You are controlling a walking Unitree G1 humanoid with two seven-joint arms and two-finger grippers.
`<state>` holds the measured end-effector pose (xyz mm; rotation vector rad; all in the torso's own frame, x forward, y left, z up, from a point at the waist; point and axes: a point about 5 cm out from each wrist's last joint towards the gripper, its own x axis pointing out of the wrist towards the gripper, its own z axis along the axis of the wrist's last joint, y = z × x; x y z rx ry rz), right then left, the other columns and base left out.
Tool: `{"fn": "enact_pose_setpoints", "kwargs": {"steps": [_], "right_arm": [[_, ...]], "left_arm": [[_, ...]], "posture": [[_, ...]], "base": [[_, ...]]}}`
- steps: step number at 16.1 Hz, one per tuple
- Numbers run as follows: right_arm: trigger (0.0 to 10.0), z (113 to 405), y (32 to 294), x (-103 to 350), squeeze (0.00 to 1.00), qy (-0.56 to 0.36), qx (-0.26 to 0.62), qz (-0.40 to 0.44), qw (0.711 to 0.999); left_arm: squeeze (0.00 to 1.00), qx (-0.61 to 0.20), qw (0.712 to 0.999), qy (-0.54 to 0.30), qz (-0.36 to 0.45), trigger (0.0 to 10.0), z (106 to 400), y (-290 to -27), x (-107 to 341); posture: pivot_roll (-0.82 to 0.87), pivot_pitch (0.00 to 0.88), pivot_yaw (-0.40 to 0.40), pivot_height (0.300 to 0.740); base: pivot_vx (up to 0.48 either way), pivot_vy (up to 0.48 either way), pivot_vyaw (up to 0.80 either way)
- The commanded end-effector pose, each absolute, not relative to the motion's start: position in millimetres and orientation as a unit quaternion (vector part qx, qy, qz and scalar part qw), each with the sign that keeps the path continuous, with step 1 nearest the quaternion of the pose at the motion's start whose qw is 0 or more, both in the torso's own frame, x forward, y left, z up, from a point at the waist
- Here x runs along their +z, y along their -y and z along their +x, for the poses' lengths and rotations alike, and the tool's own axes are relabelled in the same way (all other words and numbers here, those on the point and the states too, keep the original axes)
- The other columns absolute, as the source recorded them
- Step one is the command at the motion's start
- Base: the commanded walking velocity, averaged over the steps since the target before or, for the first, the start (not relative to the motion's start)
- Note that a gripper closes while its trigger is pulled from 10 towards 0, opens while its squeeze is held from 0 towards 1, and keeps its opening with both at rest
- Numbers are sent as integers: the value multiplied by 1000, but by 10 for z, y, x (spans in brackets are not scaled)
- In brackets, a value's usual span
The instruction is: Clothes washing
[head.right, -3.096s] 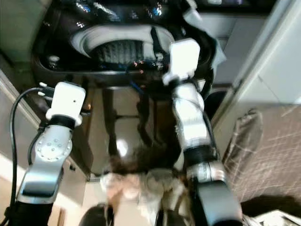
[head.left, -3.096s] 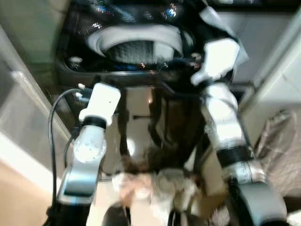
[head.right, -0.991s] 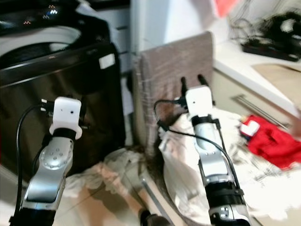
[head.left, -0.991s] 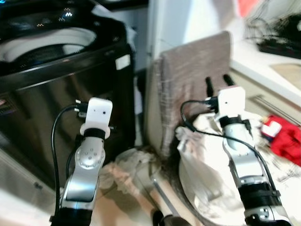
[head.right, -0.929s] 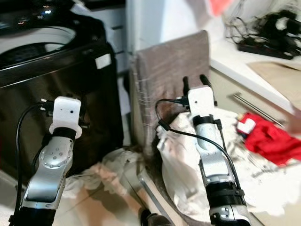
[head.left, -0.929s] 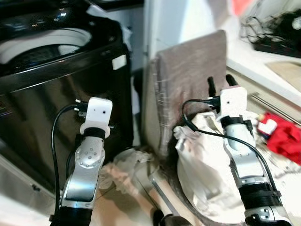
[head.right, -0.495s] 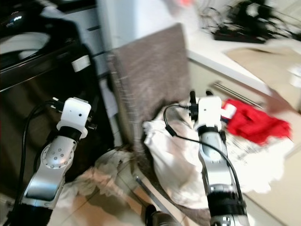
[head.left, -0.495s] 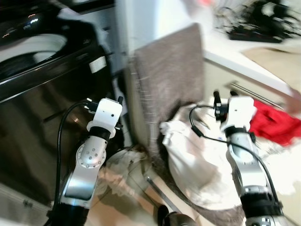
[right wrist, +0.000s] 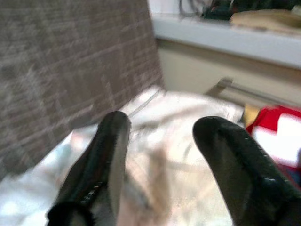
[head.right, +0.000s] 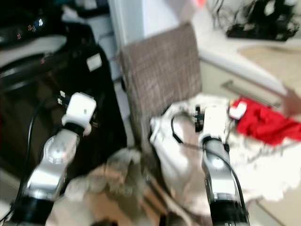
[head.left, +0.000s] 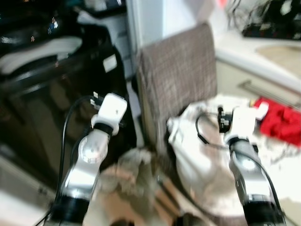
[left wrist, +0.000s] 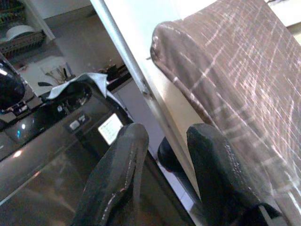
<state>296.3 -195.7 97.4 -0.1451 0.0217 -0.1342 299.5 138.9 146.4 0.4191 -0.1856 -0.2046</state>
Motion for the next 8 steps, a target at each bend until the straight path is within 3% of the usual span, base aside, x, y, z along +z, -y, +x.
{"fn": "enact_pose_setpoints", "kwargs": {"steps": [1,8], "right_arm": [[10000,2947,1944,964,1000,-16,-63,-67,996],[10000,2960,1998,899,1000,-50,-86,-49,994]], "left_arm": [[0,-108,967,94,210,10000,2999,-1376,1461],[0,-113,961,100,233,10000,2973,-1390,1451]], "posture": [[-142,29,68,679],[-136,45,62,679]], "base": [[0,0,0],[0,0,0]]}}
